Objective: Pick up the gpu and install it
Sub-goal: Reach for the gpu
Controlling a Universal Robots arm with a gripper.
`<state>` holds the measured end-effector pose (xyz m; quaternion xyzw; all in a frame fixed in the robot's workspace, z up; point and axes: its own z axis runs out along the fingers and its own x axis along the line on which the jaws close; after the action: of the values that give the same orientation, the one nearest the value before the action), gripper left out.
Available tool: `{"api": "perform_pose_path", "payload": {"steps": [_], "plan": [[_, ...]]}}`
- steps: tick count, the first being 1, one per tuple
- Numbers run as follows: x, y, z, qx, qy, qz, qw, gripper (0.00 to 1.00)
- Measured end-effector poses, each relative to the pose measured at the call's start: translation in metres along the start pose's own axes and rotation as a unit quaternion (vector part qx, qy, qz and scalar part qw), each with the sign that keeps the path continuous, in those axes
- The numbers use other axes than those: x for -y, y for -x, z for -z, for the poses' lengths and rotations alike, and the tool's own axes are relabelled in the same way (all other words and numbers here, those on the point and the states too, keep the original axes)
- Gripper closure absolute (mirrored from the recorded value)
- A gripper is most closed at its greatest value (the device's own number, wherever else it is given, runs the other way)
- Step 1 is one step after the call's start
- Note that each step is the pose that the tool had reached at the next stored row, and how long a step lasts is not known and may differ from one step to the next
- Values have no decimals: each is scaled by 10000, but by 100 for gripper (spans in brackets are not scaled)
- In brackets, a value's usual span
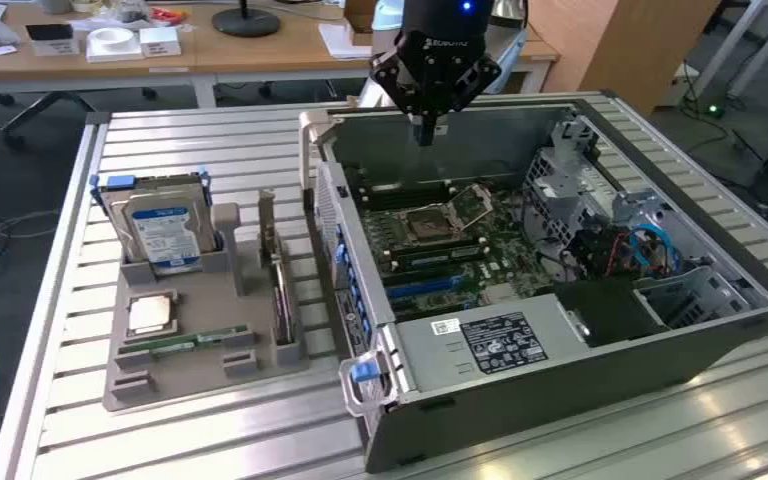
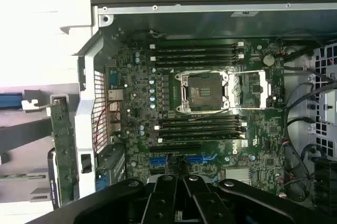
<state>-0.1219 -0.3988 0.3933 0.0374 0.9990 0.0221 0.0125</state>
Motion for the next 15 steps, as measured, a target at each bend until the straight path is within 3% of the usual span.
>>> {"api": "perform_pose_path", "payload": {"steps": [15], "plan": [[3,-40,1,0,0,0,10000,89]]}}
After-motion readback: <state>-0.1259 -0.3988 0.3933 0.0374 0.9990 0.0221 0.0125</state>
